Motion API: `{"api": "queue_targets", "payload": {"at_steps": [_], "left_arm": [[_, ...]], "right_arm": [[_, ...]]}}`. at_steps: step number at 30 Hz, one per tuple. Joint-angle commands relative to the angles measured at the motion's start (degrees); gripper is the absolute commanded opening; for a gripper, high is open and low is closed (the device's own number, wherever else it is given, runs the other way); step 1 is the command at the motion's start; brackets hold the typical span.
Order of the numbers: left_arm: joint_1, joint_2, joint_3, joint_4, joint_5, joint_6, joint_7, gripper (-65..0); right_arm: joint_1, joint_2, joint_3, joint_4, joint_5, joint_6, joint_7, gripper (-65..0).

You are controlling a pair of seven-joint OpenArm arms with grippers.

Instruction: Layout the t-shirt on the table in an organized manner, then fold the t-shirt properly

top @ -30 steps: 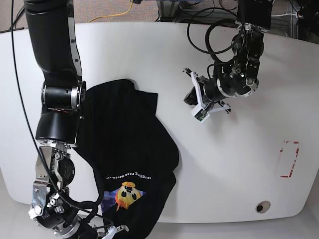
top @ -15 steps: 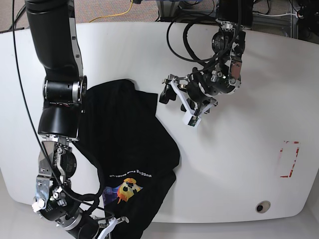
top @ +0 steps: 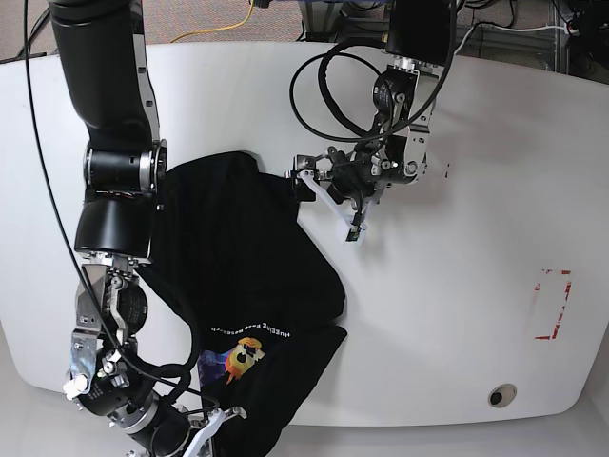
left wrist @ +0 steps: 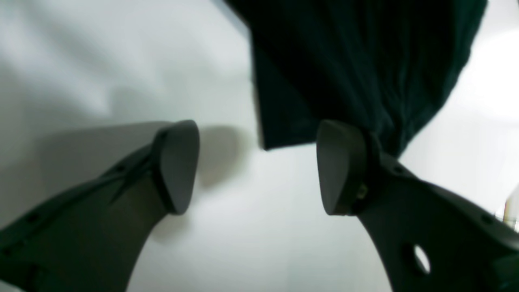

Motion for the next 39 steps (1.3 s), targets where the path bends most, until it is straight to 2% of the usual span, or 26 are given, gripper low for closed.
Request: {"api": "queue_targets", "payload": {"at_steps": [1,9,18,31,35,39], "left_arm": [[-1.23,0.51,0.25,-1.01,-0.61,0.25,-0.77,-23.5],[-4.66,0.51,0.34,-8.22,-1.57,0.07,-0.77,-23.5],[-9.15,0.51,2.53,-17.89,-11.86,0.25,-0.95,-23.6],[-10.55,0.51,8.34,-20.27,-14.94,0.25,-1.04,-23.7],[-10.46,0.51,8.34,-20.18,-14.76,0.25,-1.04,-28.2],[-10.55,0.51,8.25,-20.35,-14.67,0.25,-1.13,-38.9]], "right_arm": [[2.45,0.33,0.19,1.52,1.02,-0.17,1.99,-65.0],[2.45,0.42,0.27,1.78,1.02,-0.17,1.99,-65.0],[2.45,0.42,0.27,1.78,1.02,-0.17,1.99,-65.0],[2.45,0.42,0.27,1.87,1.02,-0.17,1.99,-65.0],[2.01,0.42,0.27,2.05,1.02,-0.17,1.99,-65.0],[1.31,0.42,0.27,3.36,1.02,-0.17,1.99,-65.0]]}}
